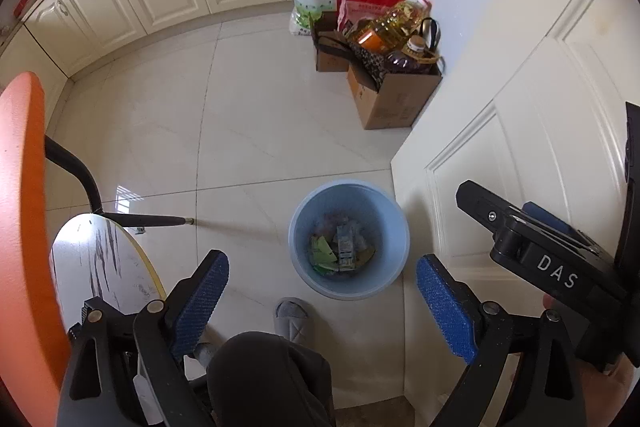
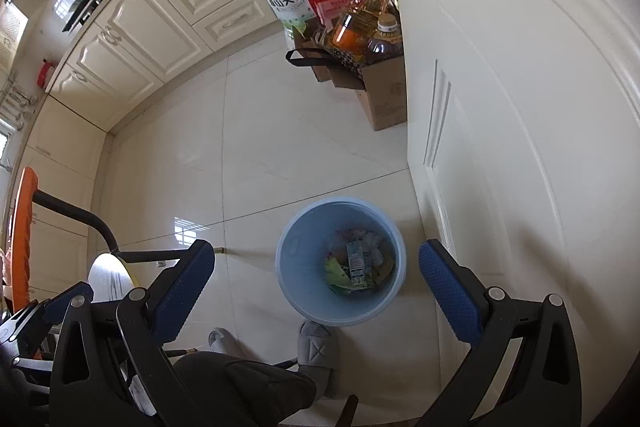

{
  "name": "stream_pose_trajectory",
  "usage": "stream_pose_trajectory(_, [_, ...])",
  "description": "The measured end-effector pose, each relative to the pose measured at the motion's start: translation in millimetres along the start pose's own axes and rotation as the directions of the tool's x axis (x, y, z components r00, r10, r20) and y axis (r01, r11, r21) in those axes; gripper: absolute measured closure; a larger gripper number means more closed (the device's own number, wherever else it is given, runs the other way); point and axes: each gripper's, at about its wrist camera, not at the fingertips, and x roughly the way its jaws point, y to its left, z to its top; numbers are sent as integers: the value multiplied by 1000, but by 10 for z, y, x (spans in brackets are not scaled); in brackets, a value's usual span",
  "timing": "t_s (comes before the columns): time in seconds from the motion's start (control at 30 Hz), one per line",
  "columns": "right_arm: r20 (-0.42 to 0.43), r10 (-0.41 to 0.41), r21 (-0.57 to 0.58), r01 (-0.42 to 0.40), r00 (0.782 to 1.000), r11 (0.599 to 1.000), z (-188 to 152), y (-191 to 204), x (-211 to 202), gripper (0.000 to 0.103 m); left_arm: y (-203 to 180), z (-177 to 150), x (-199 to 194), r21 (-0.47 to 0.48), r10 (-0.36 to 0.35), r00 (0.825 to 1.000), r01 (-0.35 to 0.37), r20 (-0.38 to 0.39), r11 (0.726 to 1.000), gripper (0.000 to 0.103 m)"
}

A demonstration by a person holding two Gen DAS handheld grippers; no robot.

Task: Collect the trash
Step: 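Return both tools to the orange table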

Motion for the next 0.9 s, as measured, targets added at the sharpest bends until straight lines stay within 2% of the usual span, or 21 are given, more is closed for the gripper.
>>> stream_pose_trajectory(0.2, [79, 18, -18, -16, 997, 1000, 0, 207, -455, 0, -22, -312, -662, 20, -49, 993, 47, 110, 999, 10])
stream_pose_trajectory(0.37, [143, 26, -50, -19, 989, 999, -42, 440, -892, 0, 111, -685, -1279, 49, -77, 974, 68, 215, 996, 9])
stream_pose_trajectory(0.57, [217, 55, -118, -30, 975, 993, -184, 875, -1450, 0, 548, -1183, -1914, -5, -78, 928, 86, 363, 996, 4])
stream_pose_trajectory(0.77, [286, 115, -227, -49, 951, 973, -422, 1519, -1987, 0, 1035, -1717, -2345, -80, -16, 874, 63, 485, 995, 3])
stream_pose_trajectory(0.9, [314, 178, -327, -70, 933, 942, -669, 2026, -2288, 0, 1398, -2140, -2562, -151, 49, 840, 39, 540, 988, 2])
